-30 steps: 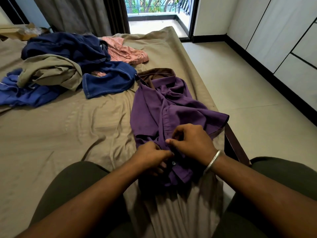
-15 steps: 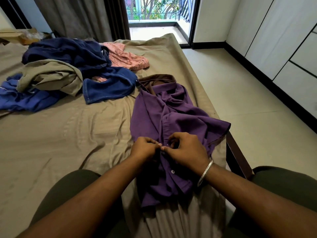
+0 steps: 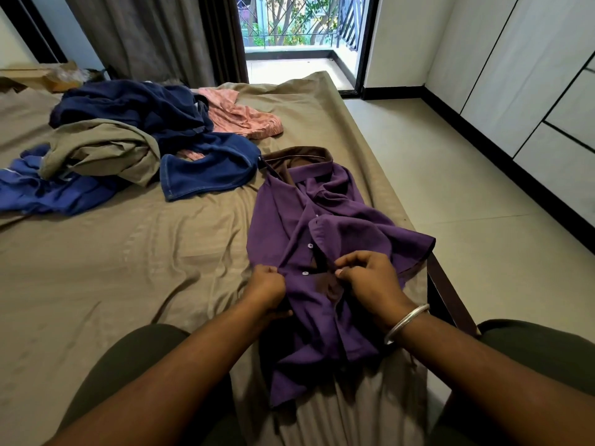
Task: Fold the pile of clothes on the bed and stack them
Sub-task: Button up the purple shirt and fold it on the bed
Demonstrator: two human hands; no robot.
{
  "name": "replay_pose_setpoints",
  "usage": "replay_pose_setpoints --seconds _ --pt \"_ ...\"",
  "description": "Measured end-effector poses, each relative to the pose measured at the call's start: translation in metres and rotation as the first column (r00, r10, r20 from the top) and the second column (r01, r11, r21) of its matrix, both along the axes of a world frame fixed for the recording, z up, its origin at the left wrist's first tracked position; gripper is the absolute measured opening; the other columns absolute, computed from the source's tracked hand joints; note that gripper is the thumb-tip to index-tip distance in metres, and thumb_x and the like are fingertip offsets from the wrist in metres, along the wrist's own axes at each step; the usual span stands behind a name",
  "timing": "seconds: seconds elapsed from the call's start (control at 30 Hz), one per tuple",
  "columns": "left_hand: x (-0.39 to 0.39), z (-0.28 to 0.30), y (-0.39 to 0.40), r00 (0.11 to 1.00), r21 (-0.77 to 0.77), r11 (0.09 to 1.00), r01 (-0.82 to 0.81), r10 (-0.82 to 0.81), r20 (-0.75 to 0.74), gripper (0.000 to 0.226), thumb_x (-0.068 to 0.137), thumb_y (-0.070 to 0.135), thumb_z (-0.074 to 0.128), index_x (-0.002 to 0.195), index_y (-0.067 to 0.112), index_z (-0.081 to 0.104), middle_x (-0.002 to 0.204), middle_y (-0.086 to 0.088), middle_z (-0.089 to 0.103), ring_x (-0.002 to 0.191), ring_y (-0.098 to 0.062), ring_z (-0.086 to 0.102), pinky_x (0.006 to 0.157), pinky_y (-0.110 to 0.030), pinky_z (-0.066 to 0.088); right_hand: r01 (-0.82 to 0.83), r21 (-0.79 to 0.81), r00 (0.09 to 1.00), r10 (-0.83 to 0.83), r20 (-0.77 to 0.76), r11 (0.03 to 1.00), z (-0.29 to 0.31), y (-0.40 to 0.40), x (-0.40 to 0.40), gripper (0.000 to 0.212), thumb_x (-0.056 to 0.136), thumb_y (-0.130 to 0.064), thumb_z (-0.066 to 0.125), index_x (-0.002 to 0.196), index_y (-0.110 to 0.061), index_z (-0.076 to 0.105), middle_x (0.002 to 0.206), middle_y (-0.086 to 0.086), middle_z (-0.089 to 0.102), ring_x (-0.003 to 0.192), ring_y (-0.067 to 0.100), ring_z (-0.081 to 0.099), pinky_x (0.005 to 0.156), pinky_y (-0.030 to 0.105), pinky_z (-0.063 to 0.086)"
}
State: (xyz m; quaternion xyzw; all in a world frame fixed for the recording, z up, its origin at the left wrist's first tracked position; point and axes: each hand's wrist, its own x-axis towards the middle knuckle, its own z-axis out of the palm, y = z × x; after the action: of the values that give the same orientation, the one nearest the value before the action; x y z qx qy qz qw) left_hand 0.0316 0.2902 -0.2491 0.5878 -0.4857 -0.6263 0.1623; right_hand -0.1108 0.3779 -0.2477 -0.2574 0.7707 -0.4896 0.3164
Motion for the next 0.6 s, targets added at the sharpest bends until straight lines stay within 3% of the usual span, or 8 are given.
replay_pose_setpoints --seconds 0.1,0.17,0.23,0.4,0.6 --pt "0.004 0.0 -0.003 0.981 -0.35 0.931 0.106 -0.039 0.192 0.023 0.085 0.011 0.058 0.101 0.022 0.046 0.09 -0.007 0.06 0.076 -0.028 0.062 0.07 -0.045 0.058 -0.02 0.023 0.994 0.022 -0.103 1.0 0.001 0.0 0.002 0.017 0.078 -0.006 0.066 0.077 -0.02 0.076 0.073 -0.006 0.074 0.075 0.013 0.07 0.076 0.028 0.056" --pt "0.006 0.004 -0.001 0.937 -0.555 0.79 0.26 -0.069 0.342 0.023 0.081 0.015 0.06 0.102 0.025 0.056 0.098 -0.006 0.058 0.086 -0.028 0.062 0.078 -0.043 0.054 -0.058 0.056 0.99 0.065 -0.124 0.997 0.0 0.0 0.005 0.018 0.08 -0.009 0.064 0.079 -0.021 0.077 0.071 -0.007 0.074 0.074 0.011 0.07 0.076 0.028 0.057" --pt "0.004 0.006 0.001 0.918 -0.646 0.689 0.328 -0.072 0.389 0.014 0.088 0.025 0.059 0.1 0.025 0.067 0.104 -0.004 0.054 0.094 -0.025 0.059 0.084 -0.04 0.05 -0.072 0.058 0.993 0.077 -0.09 0.996 -0.003 -0.001 0.005 0.019 0.079 -0.011 0.062 0.077 -0.023 0.077 0.071 -0.004 0.074 0.074 0.016 0.071 0.077 0.037 0.059" --pt "-0.003 0.005 0.004 0.84 -0.643 0.576 0.505 -0.154 0.521 0.028 0.09 0.041 0.06 0.101 0.02 0.075 0.1 -0.003 0.072 0.094 -0.024 0.065 0.072 -0.03 0.046 -0.056 0.025 0.998 0.055 0.026 0.998 -0.01 -0.006 0.005 0.015 0.079 -0.009 0.065 0.071 -0.018 0.072 0.072 0.003 0.073 0.077 0.026 0.071 0.082 0.048 0.058" --pt "0.0 -0.002 0.002 0.778 -0.528 0.628 0.572 -0.21 0.593 0.029 0.083 0.05 0.067 0.102 0.03 0.074 0.099 0.006 0.075 0.095 -0.019 0.068 0.075 -0.03 0.053 -0.079 0.005 0.996 0.079 0.031 0.997 -0.012 -0.007 0.005 0.011 0.081 -0.008 0.071 0.084 -0.018 0.071 0.069 0.002 0.07 0.071 0.022 0.07 0.081 0.047 0.059"
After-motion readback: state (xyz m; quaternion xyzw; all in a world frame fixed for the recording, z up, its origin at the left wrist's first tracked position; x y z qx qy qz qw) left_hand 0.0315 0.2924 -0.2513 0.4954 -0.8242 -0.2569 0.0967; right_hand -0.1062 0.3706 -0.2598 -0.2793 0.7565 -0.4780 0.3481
